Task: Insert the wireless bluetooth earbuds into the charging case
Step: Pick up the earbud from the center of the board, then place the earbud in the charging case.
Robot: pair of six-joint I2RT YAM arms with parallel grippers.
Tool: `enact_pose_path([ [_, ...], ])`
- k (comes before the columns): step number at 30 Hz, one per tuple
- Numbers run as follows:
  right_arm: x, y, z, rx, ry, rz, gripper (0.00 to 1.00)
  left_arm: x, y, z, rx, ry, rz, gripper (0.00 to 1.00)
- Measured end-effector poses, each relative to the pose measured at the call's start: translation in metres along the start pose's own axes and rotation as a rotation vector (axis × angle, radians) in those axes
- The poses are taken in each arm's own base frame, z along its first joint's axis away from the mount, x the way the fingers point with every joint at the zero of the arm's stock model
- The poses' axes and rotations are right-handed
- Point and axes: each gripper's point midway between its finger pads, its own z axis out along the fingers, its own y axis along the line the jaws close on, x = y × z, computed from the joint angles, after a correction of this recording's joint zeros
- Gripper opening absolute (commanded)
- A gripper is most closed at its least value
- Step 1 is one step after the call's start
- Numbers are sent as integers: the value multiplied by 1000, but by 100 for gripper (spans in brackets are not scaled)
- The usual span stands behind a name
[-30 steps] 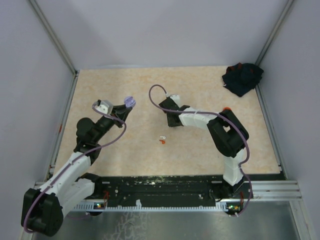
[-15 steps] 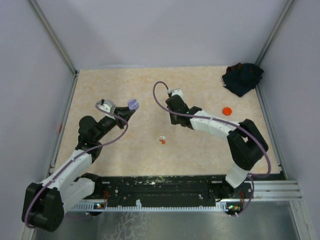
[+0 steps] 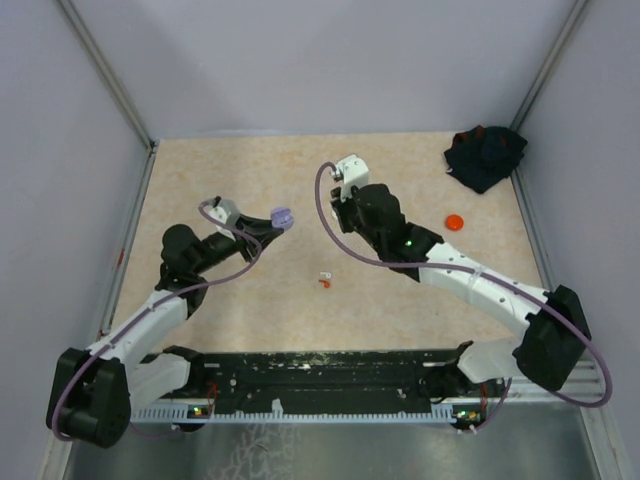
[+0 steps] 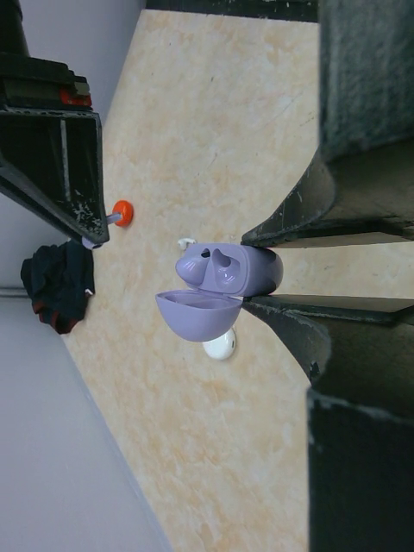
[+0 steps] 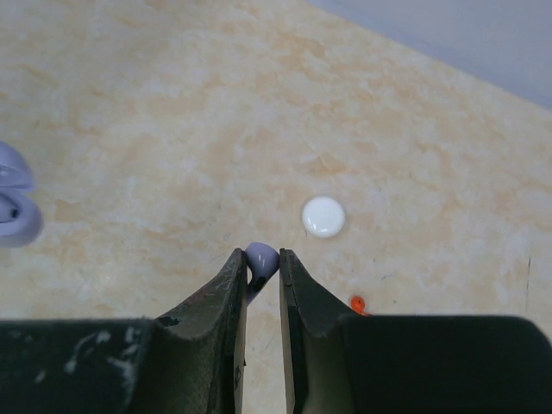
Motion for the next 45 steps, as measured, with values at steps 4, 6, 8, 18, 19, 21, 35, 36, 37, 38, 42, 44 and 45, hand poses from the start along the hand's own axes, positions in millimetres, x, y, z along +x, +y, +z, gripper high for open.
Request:
enact_pose_path([
  [4,-28,19,-13,-65,-117,-76,16,-1,-8,2,57,5,-12,0],
  [6,-40,29,-20,-103,-175,-104,16,-1,-13,3,84,7,-17,0],
  [8,-49,37,-26,-143,-223,-130,15,-1,-16,3,109,11,-24,0],
  [18,-79,84,-51,-342,-409,-230,15,-7,-33,3,209,-5,-34,0],
  [19,-80,90,-54,-364,-422,-240,15,-8,-34,3,216,-9,-28,0],
  [21,-83,100,-59,-407,-451,-257,15,-10,-36,3,228,-16,-18,0],
  [35,-73,140,-76,-565,-549,-394,11,-30,-48,-2,287,-86,76,0],
  [36,-74,140,-76,-564,-555,-398,11,-30,-48,-2,289,-88,78,0],
  [37,-75,141,-76,-564,-563,-401,11,-31,-49,-2,292,-91,83,0],
  [38,-76,141,-77,-564,-569,-402,11,-31,-49,-3,295,-94,86,0],
  [42,-80,142,-76,-559,-589,-409,11,-32,-51,-3,305,-100,93,0],
  [44,-81,142,-76,-556,-596,-414,11,-33,-52,-4,309,-103,97,0],
  [45,-81,143,-75,-556,-597,-415,11,-33,-53,-4,312,-104,98,0],
])
